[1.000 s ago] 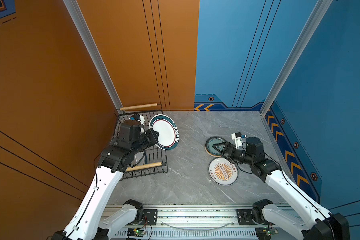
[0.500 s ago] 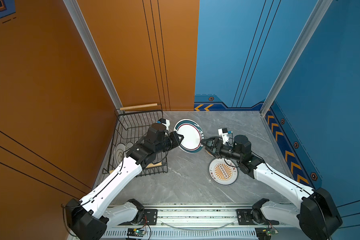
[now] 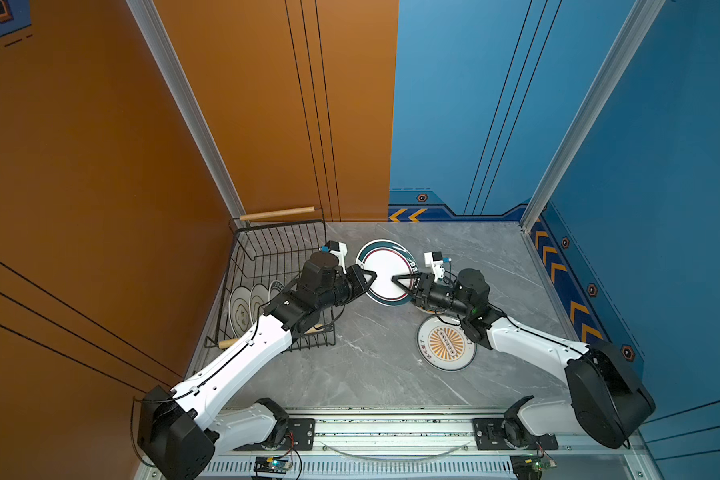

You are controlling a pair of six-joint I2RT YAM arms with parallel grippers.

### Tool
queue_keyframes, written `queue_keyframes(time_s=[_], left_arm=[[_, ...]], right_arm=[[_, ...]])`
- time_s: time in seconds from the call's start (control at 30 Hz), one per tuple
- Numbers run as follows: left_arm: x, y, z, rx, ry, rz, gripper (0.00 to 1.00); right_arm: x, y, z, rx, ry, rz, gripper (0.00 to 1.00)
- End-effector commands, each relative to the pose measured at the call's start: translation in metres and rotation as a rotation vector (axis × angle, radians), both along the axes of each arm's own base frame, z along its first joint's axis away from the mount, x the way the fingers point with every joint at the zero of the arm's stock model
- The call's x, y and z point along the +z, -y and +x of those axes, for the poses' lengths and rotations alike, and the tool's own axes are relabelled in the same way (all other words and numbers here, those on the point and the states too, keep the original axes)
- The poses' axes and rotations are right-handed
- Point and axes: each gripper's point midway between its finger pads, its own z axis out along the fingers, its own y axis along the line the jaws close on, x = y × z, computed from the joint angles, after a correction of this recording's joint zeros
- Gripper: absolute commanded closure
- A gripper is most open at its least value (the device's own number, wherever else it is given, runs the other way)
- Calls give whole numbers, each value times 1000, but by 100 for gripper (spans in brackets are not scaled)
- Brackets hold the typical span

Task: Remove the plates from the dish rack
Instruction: 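Grasp the red-ring plate rim with the right gripper while the left holds it, then lower the red-ring plate onto the sunburst plate while the left withdraws to the rack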

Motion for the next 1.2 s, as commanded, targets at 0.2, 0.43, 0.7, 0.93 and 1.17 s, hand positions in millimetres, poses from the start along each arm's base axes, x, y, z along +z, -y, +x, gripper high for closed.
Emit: queue_keyframes(time_s=[0.2,0.43,0.7,0.93,1.17], left_arm=[[-12,12,1,-47,-1,-25,78],[-11,8,-2,-64,10,8,44],[7,-42,-13,-14,33,218,30],[0,-118,-23,151,-22,427,0],[-24,-176,-40,301,-121,619,2]], right_arm=[[21,-6,-6,46,61,92,89],[23,4,-2,43,64,79,94],[-8,58,2,-62,37,-260,96],[-40,145,-17,-219,-52,-610,95],[-80,194,-43,-299,-195,-734,96]])
